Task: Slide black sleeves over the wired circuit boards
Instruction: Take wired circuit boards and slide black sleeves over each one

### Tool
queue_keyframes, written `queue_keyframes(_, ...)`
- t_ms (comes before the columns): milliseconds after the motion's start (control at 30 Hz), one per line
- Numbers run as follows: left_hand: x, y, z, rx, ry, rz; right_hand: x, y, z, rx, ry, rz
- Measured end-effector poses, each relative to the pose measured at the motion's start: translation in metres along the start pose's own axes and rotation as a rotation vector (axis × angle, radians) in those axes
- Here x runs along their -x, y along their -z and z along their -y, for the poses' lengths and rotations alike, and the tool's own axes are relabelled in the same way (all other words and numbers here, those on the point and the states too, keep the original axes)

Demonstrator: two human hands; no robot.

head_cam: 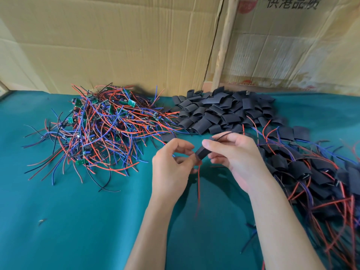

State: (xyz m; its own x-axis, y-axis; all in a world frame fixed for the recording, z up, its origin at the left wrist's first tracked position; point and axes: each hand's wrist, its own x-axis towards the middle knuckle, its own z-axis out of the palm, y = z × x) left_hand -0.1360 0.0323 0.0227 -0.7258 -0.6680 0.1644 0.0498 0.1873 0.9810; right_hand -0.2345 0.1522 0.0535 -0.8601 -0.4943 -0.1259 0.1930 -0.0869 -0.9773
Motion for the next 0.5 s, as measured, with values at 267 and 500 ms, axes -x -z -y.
queue_keyframes(267, -0.003, 0.005, 0.0, -0.196, -0.099, 0.108, 0.003, 0.003, 0.003, 0.197, -0.048, 0.025)
queue_keyframes(500, -0.007, 0.016, 0.013, -0.798, -0.113, 0.019, 0.019, 0.077, 0.056, 0.849, 0.124, -0.266)
